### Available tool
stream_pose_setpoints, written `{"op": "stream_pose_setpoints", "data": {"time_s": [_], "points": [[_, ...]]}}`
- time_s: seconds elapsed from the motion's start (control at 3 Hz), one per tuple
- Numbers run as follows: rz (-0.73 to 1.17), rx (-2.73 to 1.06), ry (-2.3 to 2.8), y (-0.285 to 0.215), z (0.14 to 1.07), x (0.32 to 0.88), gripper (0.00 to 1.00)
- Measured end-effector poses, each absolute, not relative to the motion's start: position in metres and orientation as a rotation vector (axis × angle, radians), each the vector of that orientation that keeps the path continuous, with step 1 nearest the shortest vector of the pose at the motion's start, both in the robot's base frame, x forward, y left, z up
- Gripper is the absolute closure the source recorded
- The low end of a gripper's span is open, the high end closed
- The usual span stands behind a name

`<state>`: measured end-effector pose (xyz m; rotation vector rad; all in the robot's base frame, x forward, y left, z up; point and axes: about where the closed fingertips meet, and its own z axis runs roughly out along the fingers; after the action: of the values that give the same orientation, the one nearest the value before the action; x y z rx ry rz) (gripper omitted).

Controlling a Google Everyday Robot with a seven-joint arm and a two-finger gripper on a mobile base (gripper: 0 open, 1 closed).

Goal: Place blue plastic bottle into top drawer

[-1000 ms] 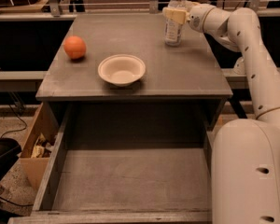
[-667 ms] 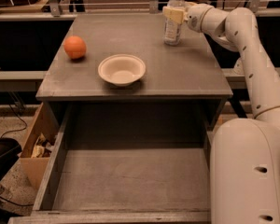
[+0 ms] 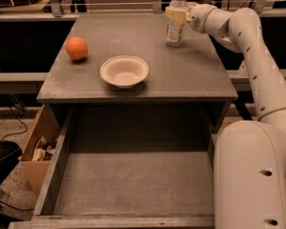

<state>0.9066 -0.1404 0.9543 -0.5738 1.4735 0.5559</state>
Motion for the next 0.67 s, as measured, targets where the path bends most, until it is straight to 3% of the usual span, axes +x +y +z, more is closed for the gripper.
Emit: {"op": "stream_pose_setpoints", "data": {"time_s": [0.67], "points": [[0.508,-0.572,1.470,-0.148,0.979,0.901,1.00]]}}
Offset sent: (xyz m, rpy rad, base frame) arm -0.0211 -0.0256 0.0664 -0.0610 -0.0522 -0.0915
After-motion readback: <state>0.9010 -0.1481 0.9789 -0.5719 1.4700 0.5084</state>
